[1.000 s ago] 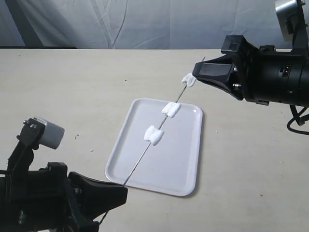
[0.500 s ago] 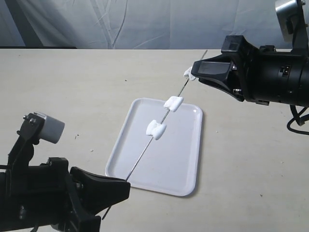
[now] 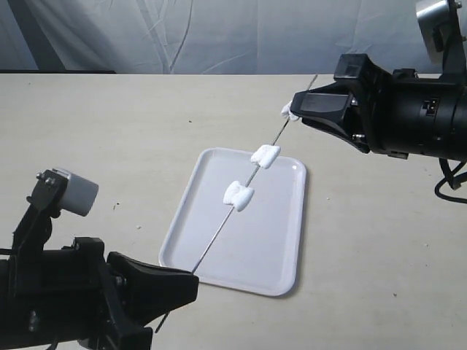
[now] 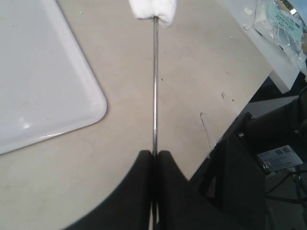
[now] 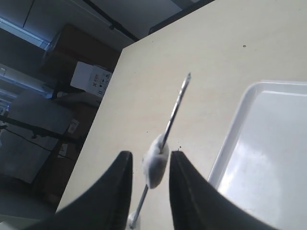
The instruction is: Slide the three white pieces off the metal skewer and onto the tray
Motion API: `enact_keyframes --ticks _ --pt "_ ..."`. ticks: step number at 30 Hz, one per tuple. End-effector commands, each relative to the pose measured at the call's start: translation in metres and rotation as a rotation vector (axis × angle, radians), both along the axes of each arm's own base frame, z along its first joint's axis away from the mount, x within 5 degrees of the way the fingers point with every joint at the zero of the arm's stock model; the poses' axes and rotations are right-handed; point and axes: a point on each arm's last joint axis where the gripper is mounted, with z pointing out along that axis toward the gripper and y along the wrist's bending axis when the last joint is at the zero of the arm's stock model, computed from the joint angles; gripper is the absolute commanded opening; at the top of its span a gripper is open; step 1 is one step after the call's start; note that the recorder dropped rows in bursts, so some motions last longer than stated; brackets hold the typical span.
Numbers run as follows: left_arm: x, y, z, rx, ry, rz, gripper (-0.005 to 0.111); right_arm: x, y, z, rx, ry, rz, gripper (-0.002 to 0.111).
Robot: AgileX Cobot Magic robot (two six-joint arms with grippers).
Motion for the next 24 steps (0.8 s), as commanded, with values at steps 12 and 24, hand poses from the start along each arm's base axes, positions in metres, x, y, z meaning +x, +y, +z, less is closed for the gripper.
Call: enact_keyframes --ticks 12,24 --pt "-0.0021 -0.0018 0.0023 -0.019 0.012 -0.022 0.000 0.0004 0.0005 0.0022 -0.002 -0.013 0.000 0.024" --pt "-0.0038 -0.0026 0.0028 -0.028 0.022 -0.038 0.000 0.0026 -0.0016 0.0009 -0.020 -0.012 -0.031 0.000"
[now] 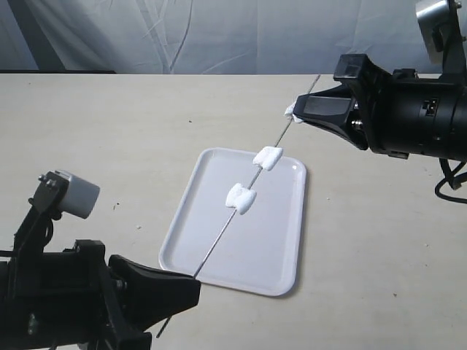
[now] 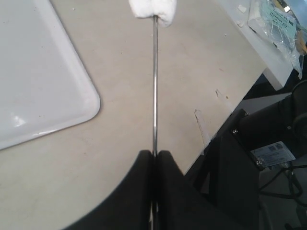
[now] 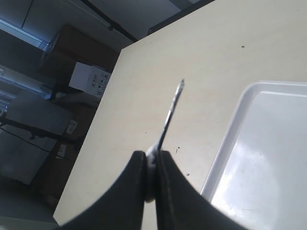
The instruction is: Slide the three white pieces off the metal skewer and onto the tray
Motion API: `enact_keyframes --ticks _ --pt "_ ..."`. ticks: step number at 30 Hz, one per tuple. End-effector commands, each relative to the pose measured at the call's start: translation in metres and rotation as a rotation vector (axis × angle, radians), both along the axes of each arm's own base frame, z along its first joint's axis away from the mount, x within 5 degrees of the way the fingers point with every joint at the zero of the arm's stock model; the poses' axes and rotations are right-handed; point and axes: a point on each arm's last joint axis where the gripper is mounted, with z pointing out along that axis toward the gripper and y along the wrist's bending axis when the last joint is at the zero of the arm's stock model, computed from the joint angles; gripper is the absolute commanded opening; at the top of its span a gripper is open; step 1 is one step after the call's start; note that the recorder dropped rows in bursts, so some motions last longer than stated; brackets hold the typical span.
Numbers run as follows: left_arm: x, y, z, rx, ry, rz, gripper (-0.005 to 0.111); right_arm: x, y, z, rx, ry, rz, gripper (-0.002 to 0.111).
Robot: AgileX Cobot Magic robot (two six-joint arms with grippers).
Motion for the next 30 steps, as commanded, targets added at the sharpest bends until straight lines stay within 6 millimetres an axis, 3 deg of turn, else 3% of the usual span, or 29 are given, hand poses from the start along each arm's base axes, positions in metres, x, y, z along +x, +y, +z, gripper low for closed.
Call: enact_keyframes --ticks 1,10,16,30 --pt "-0.003 -0.002 0.002 -0.022 0.016 -0.025 0.000 0.003 -0.002 0.001 -0.022 -0.012 -0.035 -0.001" --pt "-0.007 -0.004 0.003 -0.039 0.036 -0.070 0.000 0.007 -0.007 -0.002 -0.062 -0.010 -0.102 -0.001" --pt "-0.010 0.001 -0.008 -0.007 0.058 -0.072 0.000 0.012 -0.010 0.000 -0.085 -0.020 -0.150 -0.001" --pt "-0.023 0.011 -0.031 0.040 0.130 -0.112 0.000 0.037 -0.022 0.041 -0.131 -0.142 -0.353 -0.001"
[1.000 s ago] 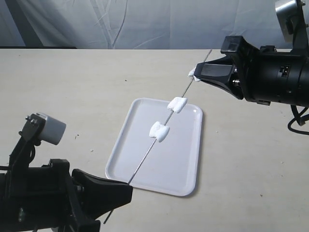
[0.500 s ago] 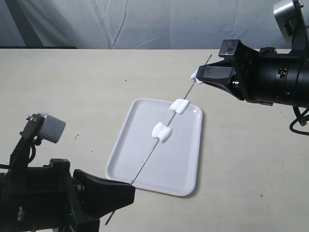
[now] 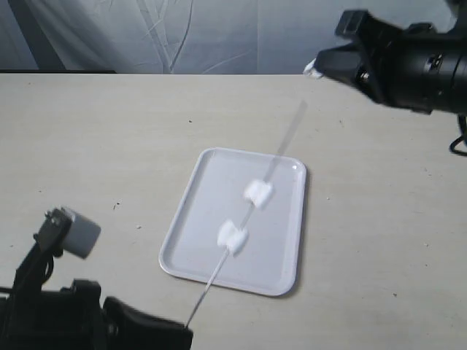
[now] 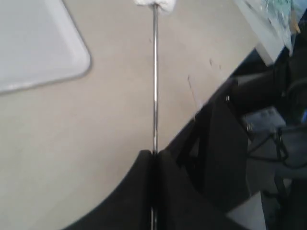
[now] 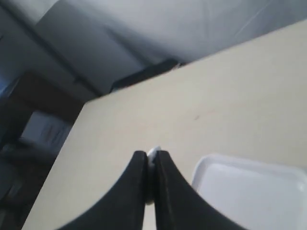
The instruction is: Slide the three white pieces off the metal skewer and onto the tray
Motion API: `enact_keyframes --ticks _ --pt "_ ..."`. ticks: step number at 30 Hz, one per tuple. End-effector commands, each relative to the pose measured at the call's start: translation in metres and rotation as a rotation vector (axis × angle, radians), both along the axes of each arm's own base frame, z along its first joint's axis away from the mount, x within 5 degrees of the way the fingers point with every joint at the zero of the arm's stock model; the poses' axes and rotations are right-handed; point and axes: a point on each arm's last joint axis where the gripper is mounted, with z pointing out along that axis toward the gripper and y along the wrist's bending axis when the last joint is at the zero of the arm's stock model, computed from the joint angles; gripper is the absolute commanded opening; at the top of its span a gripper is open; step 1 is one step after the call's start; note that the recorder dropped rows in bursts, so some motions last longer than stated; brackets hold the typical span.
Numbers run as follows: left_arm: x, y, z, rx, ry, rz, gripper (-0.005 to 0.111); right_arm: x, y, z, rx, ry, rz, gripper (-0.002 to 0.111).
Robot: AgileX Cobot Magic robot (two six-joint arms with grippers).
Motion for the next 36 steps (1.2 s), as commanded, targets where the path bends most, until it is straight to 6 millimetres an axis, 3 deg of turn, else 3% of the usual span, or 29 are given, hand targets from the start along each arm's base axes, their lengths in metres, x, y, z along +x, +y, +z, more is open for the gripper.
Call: enact_keyframes --ticks 1,6,9,14,19,29,31,34,36 --pt "-0.008 0.005 -0.011 0.024 0.028 -0.039 0.000 0.011 -0.012 0.014 -0.018 -0.039 -0.147 -0.001" --pt "-0.005 0.007 -0.013 0.041 0.013 -0.006 0.000 0.013 -0.014 0.017 -0.050 -0.059 -0.153 -0.001" --pt "0.004 0.013 -0.011 0.063 -0.053 0.100 0.000 0.010 -0.009 0.005 -0.101 -0.049 -0.072 -0.001" --pt "0.014 0.025 -0.004 0.075 -0.151 0.248 0.000 0.005 0.005 -0.047 -0.099 0.131 0.093 -0.001" --pt "0.015 0.026 -0.003 0.076 -0.162 0.265 0.000 0.006 0.025 -0.100 -0.135 0.323 0.188 -0.001" --pt "0.025 0.027 -0.005 0.148 -0.217 0.317 0.000 0.012 0.073 -0.153 -0.198 0.438 0.325 0.000" --pt "0.026 0.025 -0.011 0.180 -0.203 0.311 0.000 0.011 0.079 -0.160 -0.204 0.457 0.345 0.005" --pt "0.031 0.023 -0.024 0.258 -0.154 0.341 0.000 0.011 0.087 -0.167 -0.208 0.475 0.372 0.033" --pt "0.035 0.024 -0.030 0.306 -0.149 0.379 0.000 0.009 0.088 -0.164 -0.186 0.473 0.395 0.045"
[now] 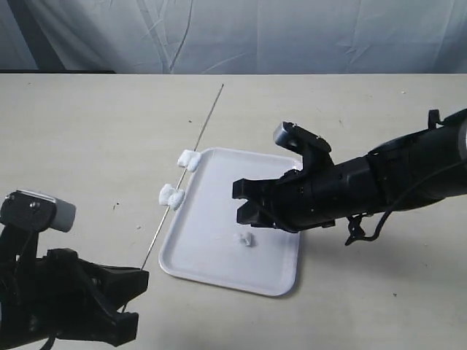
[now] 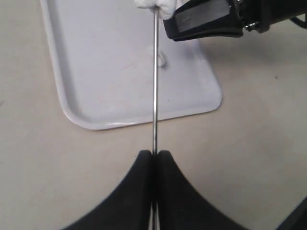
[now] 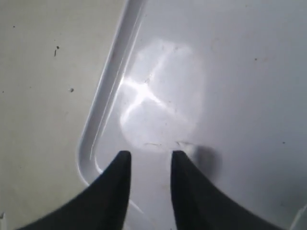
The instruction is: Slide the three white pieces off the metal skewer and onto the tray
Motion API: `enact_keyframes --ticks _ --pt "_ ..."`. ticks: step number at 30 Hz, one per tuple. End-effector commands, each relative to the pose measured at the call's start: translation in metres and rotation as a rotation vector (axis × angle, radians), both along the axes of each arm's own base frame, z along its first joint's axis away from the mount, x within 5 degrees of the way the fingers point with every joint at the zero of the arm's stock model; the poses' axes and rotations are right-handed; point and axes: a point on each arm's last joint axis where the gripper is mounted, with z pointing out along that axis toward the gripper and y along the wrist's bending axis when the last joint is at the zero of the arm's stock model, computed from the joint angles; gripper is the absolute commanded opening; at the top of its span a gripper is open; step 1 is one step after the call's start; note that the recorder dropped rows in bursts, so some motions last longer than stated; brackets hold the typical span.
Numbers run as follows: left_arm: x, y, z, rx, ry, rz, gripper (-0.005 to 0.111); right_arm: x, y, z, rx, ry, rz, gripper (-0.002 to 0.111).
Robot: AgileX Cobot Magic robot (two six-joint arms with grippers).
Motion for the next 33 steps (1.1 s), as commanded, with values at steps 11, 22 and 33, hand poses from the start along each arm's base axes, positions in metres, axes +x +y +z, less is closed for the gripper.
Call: enact_keyframes --ticks 11,22,33 --pt "-0.001 -0.009 -0.009 0.007 0.097 -0.029 0.000 -0.025 0.013 0.077 0.319 -0.180 0.260 0.041" --pt "-0.004 -0.012 0.013 -0.111 0.055 -0.061 0.000 -0.024 0.011 0.080 0.303 -0.184 0.223 0.041" --pt "-0.006 -0.012 0.016 -0.130 0.052 -0.074 0.000 -0.023 0.005 0.094 0.267 -0.255 0.174 0.041"
